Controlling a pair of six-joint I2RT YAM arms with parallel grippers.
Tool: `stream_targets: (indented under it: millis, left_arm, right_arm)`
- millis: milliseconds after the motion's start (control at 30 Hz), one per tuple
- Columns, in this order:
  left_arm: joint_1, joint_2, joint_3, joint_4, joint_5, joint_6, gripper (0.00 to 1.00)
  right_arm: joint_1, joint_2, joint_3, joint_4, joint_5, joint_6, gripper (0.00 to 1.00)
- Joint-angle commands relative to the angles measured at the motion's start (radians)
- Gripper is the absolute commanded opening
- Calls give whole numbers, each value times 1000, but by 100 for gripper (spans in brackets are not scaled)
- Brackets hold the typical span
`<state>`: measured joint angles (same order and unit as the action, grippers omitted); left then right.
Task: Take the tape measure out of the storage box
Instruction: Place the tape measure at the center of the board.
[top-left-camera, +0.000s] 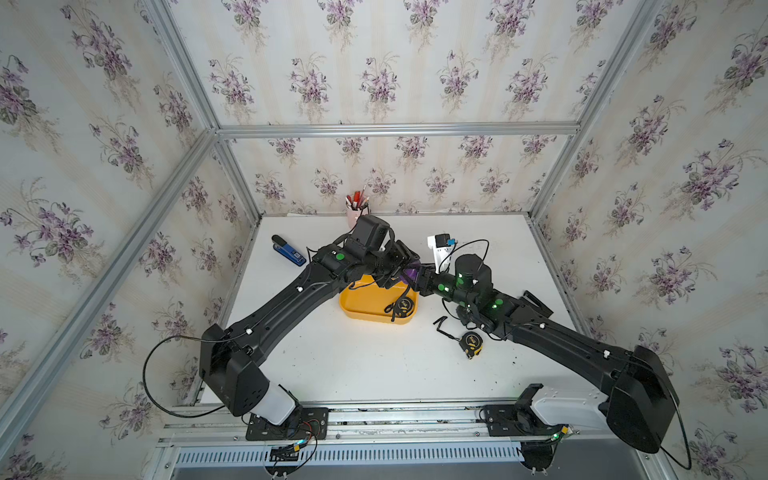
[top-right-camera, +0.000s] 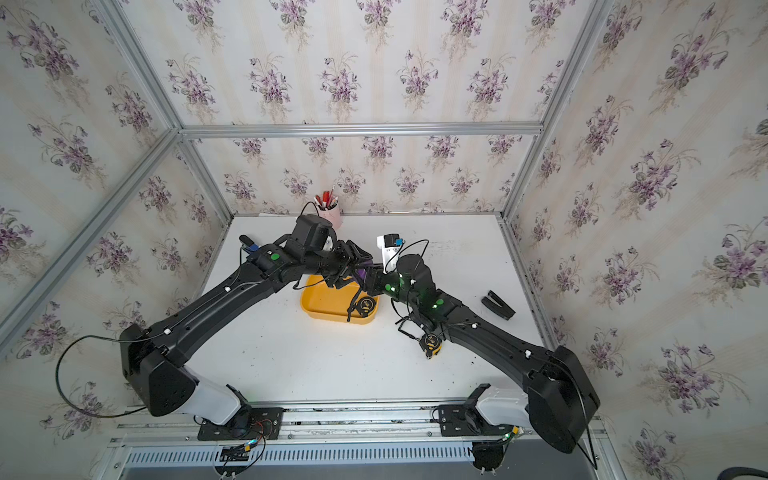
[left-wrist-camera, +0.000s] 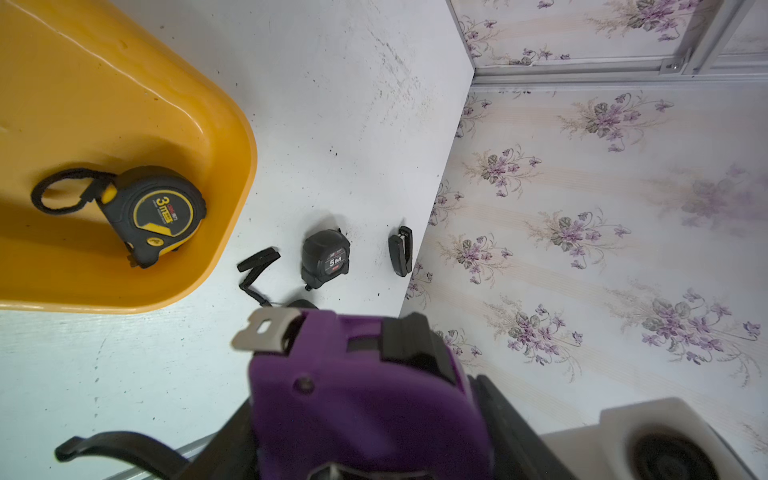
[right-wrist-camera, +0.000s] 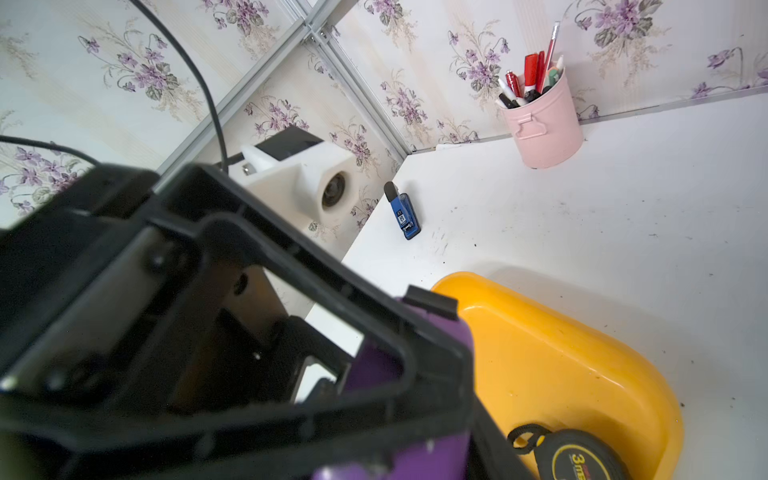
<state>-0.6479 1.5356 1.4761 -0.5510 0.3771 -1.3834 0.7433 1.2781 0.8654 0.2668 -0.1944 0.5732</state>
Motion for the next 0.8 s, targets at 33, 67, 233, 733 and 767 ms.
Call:
stream_targets:
  millis: [33, 67, 233, 733, 767]
  left_arm:
    - [3, -8, 9, 54, -3, 32, 93]
    - [4, -9, 7, 51, -7, 36, 97]
    - [19, -23, -20, 49, -13, 66, 100]
    - [200, -74, 40, -199, -247, 397, 100]
    - [201, -75, 48, -205, -263, 412, 100]
  right_arm:
    - [0, -9, 14, -26, 29, 9, 30]
    - [0, -19, 12, -46, 50, 5, 29]
    - [0, -98, 1, -174, 184, -39, 26]
    - [123, -208, -28, -821, 613, -113, 24]
    - [134, -195, -27, -843, 638, -99, 24]
